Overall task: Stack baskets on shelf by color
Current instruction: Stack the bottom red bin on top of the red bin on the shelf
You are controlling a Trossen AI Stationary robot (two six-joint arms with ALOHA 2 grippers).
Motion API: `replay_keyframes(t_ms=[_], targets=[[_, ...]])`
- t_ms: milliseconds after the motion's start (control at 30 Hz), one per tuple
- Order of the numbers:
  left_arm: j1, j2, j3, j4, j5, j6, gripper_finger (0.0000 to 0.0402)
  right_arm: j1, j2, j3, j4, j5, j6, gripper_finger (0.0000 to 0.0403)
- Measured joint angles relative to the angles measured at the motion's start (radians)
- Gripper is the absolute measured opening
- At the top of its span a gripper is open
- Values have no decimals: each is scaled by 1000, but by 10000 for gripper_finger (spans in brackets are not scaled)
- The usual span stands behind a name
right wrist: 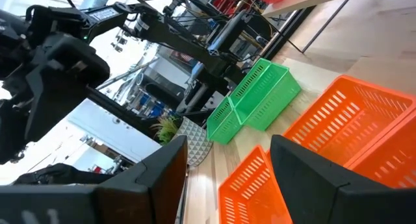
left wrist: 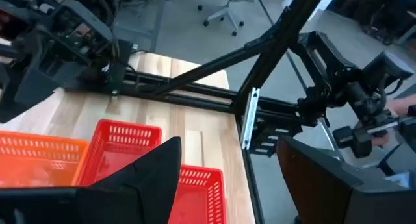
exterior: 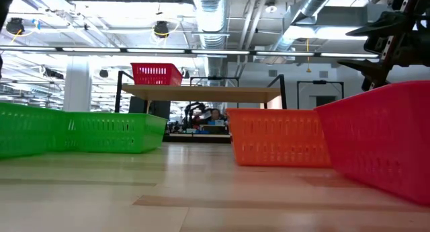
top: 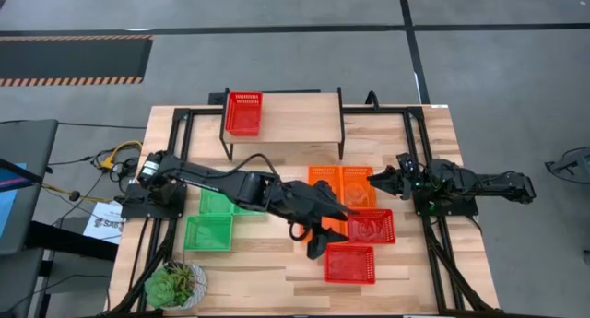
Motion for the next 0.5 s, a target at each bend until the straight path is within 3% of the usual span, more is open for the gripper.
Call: replay_keyframes(t_ms=[333, 500], targets=[[-43, 18, 3, -27, -163, -48, 240, 1, 0, 0, 0, -5, -12, 244], [-58, 108, 0, 45, -107, -69, 230, 11, -1, 0, 5, -53, -8, 244]])
